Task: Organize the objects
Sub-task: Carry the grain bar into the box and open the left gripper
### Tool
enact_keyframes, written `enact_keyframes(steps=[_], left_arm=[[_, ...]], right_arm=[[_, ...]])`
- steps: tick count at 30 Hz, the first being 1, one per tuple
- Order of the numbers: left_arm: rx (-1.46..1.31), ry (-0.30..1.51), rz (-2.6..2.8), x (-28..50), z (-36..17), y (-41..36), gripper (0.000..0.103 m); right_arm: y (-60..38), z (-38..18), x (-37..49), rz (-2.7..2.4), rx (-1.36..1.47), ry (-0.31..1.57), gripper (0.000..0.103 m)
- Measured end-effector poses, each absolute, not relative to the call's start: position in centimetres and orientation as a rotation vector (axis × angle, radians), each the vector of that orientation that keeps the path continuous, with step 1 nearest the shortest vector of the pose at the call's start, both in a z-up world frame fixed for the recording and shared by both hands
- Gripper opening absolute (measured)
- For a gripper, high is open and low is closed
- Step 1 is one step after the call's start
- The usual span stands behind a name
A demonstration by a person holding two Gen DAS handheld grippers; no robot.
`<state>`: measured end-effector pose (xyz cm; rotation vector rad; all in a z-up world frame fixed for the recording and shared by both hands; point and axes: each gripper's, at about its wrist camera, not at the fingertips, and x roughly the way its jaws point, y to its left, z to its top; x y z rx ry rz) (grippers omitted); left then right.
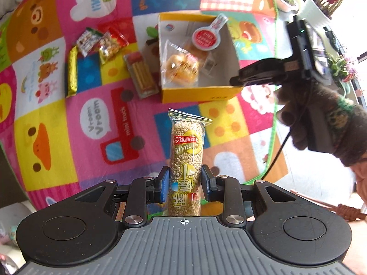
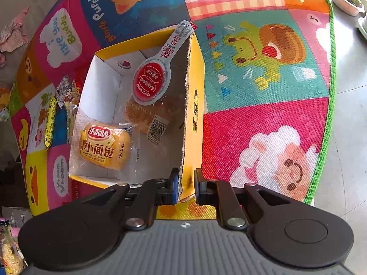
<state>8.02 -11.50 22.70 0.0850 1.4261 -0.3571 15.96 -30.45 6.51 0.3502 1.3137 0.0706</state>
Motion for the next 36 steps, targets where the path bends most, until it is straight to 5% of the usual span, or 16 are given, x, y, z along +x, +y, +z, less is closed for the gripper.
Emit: enact_keyframes(steps=[17,36], left_arm=[[0.072,1.330,-0.396,13.8,25.8,-15.4,0.032],[-0.063,1.290,-0.313,22.2,21.8,-18.3,0.034]], right_arm=[[-31.7,6.8,15.9,0.082,0.418,1.295,0.013],[-32.6,5.7,16.4,0.110,0.506,1.302,0.013]])
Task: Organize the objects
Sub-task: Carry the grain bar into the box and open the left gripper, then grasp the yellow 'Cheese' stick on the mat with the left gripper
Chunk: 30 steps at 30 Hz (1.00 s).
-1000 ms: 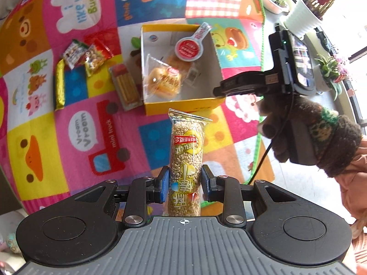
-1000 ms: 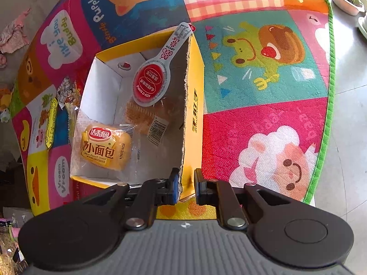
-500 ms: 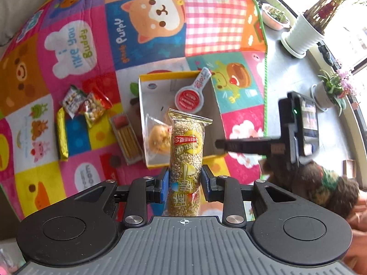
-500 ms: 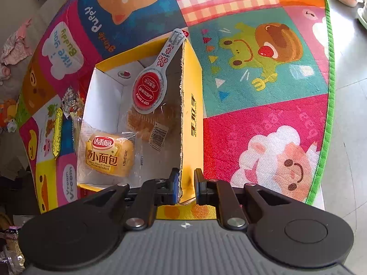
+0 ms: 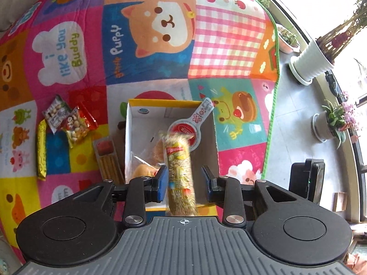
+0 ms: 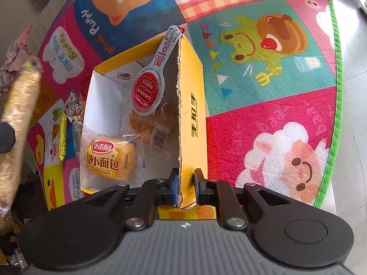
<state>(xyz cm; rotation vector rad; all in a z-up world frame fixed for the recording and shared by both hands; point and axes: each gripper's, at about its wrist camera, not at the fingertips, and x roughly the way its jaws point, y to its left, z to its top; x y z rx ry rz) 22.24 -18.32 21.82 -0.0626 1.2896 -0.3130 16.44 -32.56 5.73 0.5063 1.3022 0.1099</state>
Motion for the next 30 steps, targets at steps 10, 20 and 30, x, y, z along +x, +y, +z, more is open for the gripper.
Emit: enact_keyframes(steps=[10,20,30], left_arm=[[-0.187,1.291,-0.208,22.5,19.5,-13.9,0.034],[-0.234,1.334,-0.052,18.0,12.4,-4.2,0.034],[-0.337,1.335,-0.059,16.0,7.3,0.6,0.034]], right_arm=[[-34.3,5.1,16.9,0.128,0.608,1.293,0.014],[-29.8,8.3,15.1,0.113,0.117,1.079,0.010],[-27.1,6.0,15.9,0.013,0.045,1.085,0.008]])
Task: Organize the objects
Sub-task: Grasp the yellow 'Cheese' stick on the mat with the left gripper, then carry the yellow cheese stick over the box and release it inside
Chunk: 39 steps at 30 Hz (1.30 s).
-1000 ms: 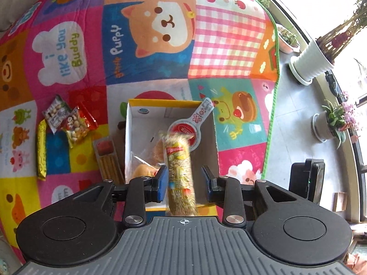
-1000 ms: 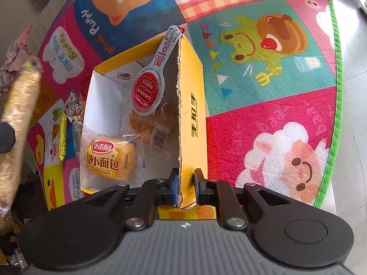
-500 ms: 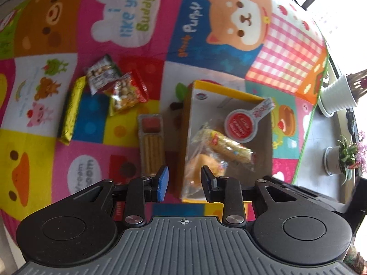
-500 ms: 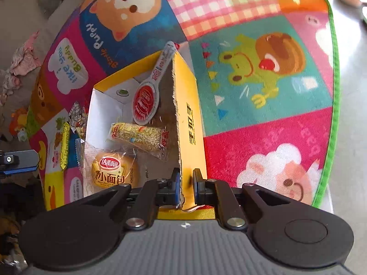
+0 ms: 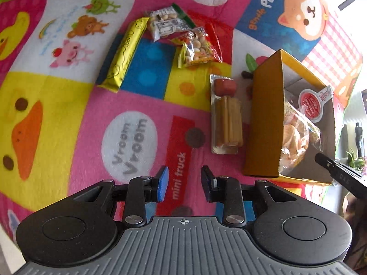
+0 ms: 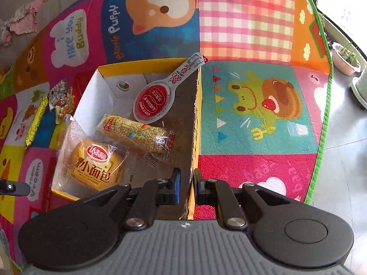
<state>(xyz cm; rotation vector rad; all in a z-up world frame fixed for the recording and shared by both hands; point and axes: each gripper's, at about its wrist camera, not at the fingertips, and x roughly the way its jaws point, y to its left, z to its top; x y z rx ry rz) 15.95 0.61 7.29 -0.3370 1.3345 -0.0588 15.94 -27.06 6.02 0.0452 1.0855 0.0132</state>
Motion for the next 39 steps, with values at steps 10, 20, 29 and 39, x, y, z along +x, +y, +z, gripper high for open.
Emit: enact_keyframes(steps=[10,20,29,39], left_arm=[[-0.342,1.257,-0.057,17.2,6.1,4.1,0.034],[-0.142,1.156,-0.030,25.3,7.8,7.6,0.034],[-0.005,1.233,0.016,28.6,4.3,5.6,0.036],[-0.056,1.247,0.063,28.3,3.5,5.5,0.026]], right_arm=[[-25.6,5.2,15.9,-0.079,-0.026,1.030,0.004],[-25.3,5.1,16.1,-0.054,-0.063,1.050,0.004],[-25.8,5.0,15.9,-0.032,-0.038,1.059,0.004],[-26.1,4.9,14.6,-0.005,-0.009,1.065,0.004]])
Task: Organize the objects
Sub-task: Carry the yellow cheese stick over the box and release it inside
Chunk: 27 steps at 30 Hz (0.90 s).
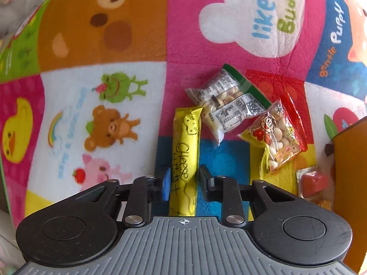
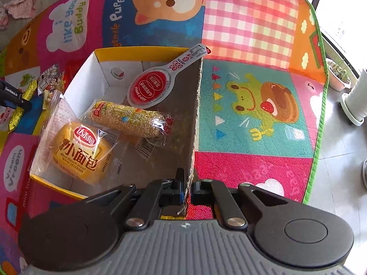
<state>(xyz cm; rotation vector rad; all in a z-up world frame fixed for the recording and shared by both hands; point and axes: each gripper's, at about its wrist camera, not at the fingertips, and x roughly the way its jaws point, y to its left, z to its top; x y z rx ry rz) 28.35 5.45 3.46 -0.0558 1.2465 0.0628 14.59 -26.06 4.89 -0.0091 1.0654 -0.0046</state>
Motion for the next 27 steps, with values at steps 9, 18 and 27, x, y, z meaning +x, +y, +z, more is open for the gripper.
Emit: enact_keyframes(steps=[9,18,27], left_arm=[[-0.106,1.304,-0.024,22.6,4.6,4.2,0.025],[-0.243,1.302,-0.139,15.1,9.3,0.6,0.025],[-0.200,1.416,-0.162,10.3,17.4,-2.7,0.025]], right_arm=[[-26.4,7.7,13.0,0.019,-0.004,1.049,0.005],[-26.4,7.8,11.8,0.028,-0.001,1.023,0.004],[-27.6,7.5,13.4,0.021,0.097,1.106,0.005]])
